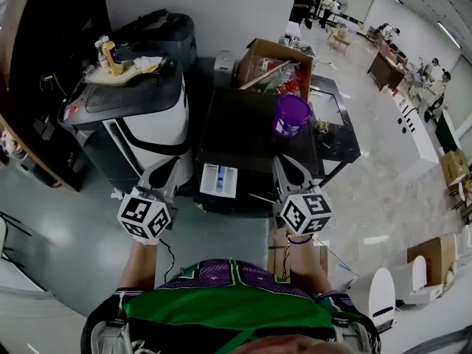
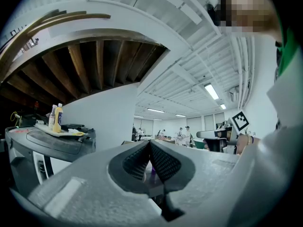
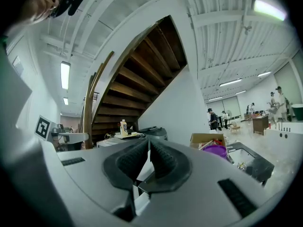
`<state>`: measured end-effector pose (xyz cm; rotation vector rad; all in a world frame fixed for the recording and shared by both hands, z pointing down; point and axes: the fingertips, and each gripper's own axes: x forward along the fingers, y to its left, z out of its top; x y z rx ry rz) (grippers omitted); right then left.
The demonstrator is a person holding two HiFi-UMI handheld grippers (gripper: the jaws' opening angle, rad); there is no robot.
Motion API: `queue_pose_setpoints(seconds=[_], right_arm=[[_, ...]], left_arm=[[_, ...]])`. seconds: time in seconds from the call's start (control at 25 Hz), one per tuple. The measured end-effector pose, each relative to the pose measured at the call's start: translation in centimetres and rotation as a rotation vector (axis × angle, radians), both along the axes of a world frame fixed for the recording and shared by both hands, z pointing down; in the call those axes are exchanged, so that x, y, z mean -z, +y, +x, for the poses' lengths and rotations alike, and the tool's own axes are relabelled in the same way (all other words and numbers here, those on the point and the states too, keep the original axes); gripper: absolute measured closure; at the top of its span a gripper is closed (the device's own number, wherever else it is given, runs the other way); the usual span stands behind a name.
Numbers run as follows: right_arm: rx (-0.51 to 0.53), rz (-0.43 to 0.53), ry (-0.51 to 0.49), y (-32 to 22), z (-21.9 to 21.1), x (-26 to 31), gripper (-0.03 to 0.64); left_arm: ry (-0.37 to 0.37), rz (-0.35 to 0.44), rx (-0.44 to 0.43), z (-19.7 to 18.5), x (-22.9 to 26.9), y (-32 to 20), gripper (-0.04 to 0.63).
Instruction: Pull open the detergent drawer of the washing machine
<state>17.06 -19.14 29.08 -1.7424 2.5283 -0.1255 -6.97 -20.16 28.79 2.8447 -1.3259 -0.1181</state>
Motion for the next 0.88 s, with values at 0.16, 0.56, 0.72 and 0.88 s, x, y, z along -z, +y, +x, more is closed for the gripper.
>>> queue_pose_setpoints(seconds=[0.16,0.56,0.72,0.88], right_arm=[[0.027,0.009,-0.016,0.09,-0.42,0.36,0.612],[0.002,0.033,0.015,0.35,-0.28,0.72,0.615],[0.002,0.029,0.020,0.30,-0.18,0.61,0.615],[0.005,0.013,0.006,0.02,-0.30,0.15,0.615]], left_arm=[[-0.004,0.008,0.005,0.01,0.36,0.13,0.580],[-0.002,0.004,-0.003,0.60,0.22,0.21,0.580],[0.000,0.006,-0.003,0.78,0.18,0.19,0.580],[0.000,-0.001,-0.004,0.70,0.00,0.07,0.580]])
